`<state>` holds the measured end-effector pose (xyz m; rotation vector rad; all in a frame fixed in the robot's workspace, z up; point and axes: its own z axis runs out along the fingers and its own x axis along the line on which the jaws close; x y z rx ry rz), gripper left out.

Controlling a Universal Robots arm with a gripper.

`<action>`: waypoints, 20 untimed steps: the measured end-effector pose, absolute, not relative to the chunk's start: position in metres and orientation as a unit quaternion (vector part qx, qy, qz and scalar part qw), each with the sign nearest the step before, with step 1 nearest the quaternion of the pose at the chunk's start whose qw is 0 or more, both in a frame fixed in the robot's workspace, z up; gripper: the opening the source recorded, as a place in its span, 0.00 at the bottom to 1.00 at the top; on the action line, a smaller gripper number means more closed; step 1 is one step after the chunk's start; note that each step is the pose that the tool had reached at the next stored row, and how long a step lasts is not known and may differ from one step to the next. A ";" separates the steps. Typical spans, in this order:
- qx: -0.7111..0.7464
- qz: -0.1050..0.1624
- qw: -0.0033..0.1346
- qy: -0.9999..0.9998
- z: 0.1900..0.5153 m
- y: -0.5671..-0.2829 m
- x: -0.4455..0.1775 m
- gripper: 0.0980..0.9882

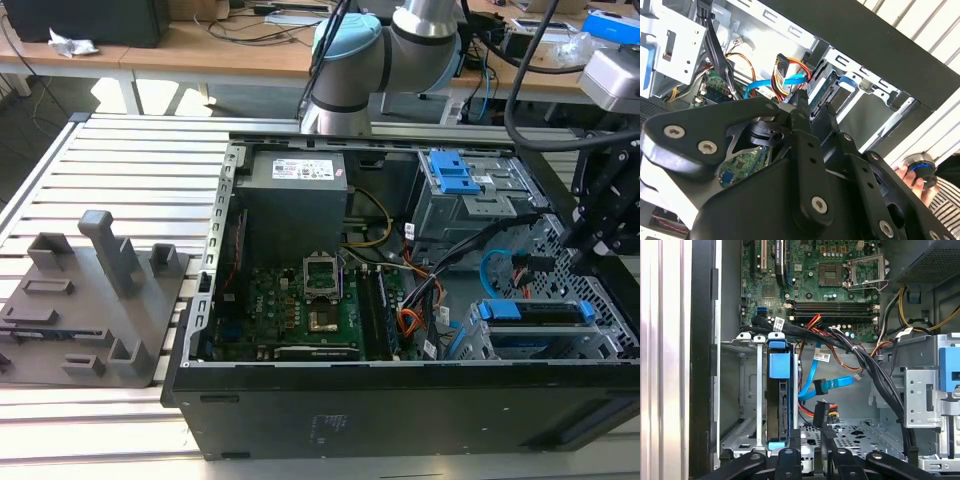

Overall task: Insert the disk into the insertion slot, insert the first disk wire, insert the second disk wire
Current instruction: 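Insert the first disk wire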

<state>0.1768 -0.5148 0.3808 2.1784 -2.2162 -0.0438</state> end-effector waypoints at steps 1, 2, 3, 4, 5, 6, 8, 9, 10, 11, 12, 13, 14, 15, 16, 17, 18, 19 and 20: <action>0.701 -0.014 0.017 -0.713 0.380 -0.515 0.175 0.23; 0.701 -0.014 0.017 -0.713 0.379 -0.515 0.172 0.23; 0.701 -0.014 0.017 -0.713 0.377 -0.514 0.167 0.23; 0.701 -0.014 0.017 -0.713 0.375 -0.510 0.165 0.23; 0.701 -0.014 0.017 -0.713 0.375 -0.505 0.164 0.23; 0.700 -0.014 0.017 -0.713 0.373 -0.503 0.164 0.23; 0.700 -0.014 0.017 -0.713 0.369 -0.500 0.164 0.23; 0.700 -0.013 0.018 -0.714 0.366 -0.498 0.163 0.23; 0.700 -0.013 0.018 -0.714 0.363 -0.497 0.162 0.23; 0.700 -0.012 0.019 -0.714 0.359 -0.497 0.161 0.23; 0.700 -0.011 0.020 -0.714 0.358 -0.497 0.160 0.23; 0.700 -0.011 0.020 -0.714 0.356 -0.497 0.160 0.23; 0.700 -0.010 0.021 -0.714 0.354 -0.497 0.160 0.23; 0.700 -0.009 0.022 -0.714 0.354 -0.497 0.160 0.23; 0.700 -0.007 0.024 -0.714 0.353 -0.497 0.159 0.23; 0.700 -0.007 0.024 -0.714 0.353 -0.497 0.159 0.23; 0.700 -0.007 0.024 -0.714 0.353 -0.497 0.159 0.23; 0.700 -0.007 0.024 -0.714 0.353 -0.497 0.159 0.23; 0.700 -0.007 0.024 -0.714 0.353 -0.497 0.159 0.14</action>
